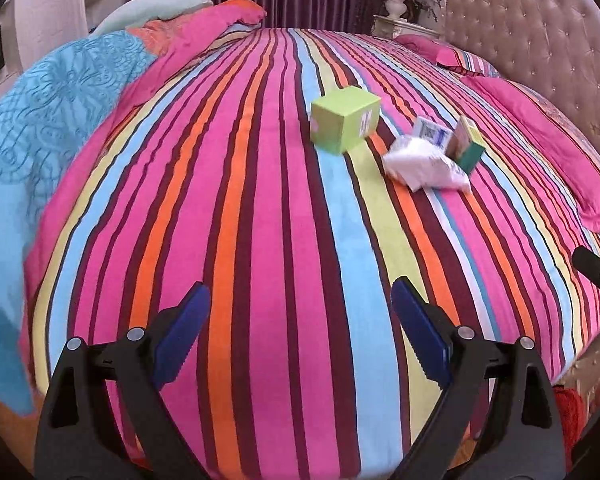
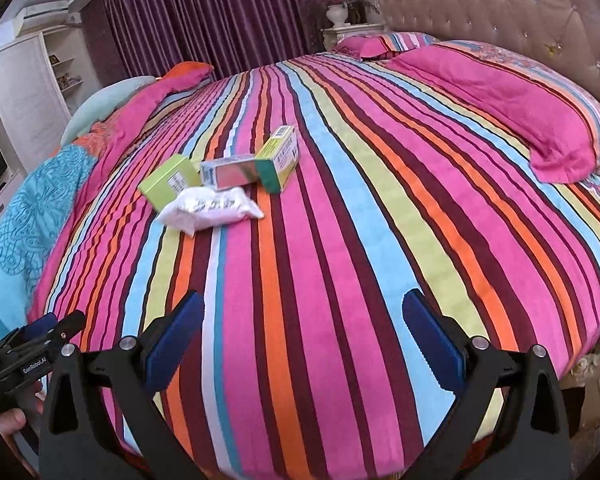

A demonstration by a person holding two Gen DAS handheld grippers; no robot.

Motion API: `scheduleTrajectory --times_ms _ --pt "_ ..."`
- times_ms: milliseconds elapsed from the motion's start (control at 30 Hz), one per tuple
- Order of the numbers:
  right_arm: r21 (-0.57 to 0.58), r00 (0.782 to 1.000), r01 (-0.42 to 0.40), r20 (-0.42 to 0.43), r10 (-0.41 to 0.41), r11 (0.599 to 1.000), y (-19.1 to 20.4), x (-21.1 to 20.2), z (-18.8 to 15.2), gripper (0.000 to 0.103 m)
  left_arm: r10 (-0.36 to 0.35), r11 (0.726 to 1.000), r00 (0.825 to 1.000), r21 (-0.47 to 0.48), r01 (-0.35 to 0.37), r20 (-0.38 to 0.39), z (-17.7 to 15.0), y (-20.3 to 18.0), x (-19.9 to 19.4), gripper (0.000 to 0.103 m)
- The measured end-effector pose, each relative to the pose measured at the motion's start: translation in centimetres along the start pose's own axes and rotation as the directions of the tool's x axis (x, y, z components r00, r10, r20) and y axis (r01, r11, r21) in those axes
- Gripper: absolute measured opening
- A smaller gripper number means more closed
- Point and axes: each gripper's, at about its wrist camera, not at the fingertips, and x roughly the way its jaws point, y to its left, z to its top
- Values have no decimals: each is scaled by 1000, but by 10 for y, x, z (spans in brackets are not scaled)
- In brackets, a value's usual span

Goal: Collect trash
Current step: 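Grasp a lime-green box with the left tool while the right tool grasps the tall barcoded green box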

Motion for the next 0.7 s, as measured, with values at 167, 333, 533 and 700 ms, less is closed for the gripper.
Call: scheduleTrajectory --times_ms 167,333,533,700 --pt "3 1000 -8 -15 8 1000 6 22 15 95 8 1000 1000 7 -8 -7 24 0 27 89" --pt "-9 1000 -14 -17 14 1000 14 38 29 95 -13 1000 1000 16 13 -9 47 0 47 89" --pt "-19 1000 0 -29 0 1000 18 62 49 95 -34 999 999 13 34 -14 80 1 73 89" --pt "-17 999 -1 -36 0 1000 20 78 62 95 -45 998 999 32 45 -13 109 -1 96 89"
